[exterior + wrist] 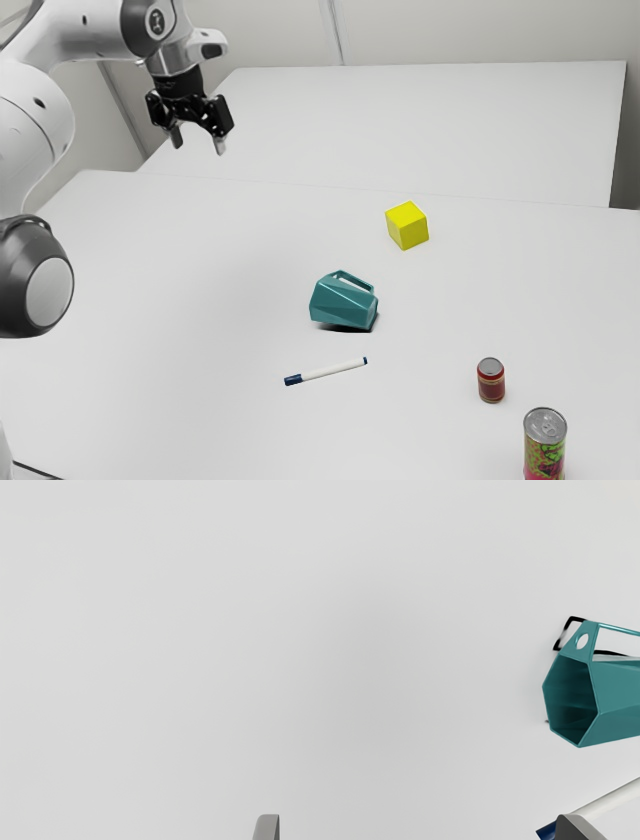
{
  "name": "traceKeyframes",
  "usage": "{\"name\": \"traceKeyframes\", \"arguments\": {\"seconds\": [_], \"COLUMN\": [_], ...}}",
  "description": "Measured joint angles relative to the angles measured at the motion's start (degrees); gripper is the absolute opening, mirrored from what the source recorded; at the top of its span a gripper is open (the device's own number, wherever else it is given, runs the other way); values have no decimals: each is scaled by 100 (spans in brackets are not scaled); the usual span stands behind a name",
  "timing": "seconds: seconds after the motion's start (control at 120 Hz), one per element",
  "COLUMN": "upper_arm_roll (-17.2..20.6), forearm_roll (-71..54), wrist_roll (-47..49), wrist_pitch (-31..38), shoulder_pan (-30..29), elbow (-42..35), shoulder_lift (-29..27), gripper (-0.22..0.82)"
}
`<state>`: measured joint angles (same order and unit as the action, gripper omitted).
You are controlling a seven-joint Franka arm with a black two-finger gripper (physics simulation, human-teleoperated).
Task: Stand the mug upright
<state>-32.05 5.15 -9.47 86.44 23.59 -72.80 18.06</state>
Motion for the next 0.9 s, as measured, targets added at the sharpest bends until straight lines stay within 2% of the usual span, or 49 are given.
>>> {"name": "traceKeyframes", "arguments": {"seconds": [0.308, 0.525, 0.617, 0.733, 0.9], "upper_arm_roll": [87, 280, 301, 313, 423], "forearm_roll": [380, 1232, 1652, 2237, 2952], "wrist_roll": [-50, -69, -152, -375, -811], "wrist_pitch": [26, 445, 774, 1216, 1852], "shoulder_pan": [-117, -245, -309, -361, -311], "elbow": [-193, -2336, -3108, -3690, -3907], "shoulder_lift": [-77, -1015, -1194, -1191, -863], "gripper": [60, 60, 60, 60, 60]}}
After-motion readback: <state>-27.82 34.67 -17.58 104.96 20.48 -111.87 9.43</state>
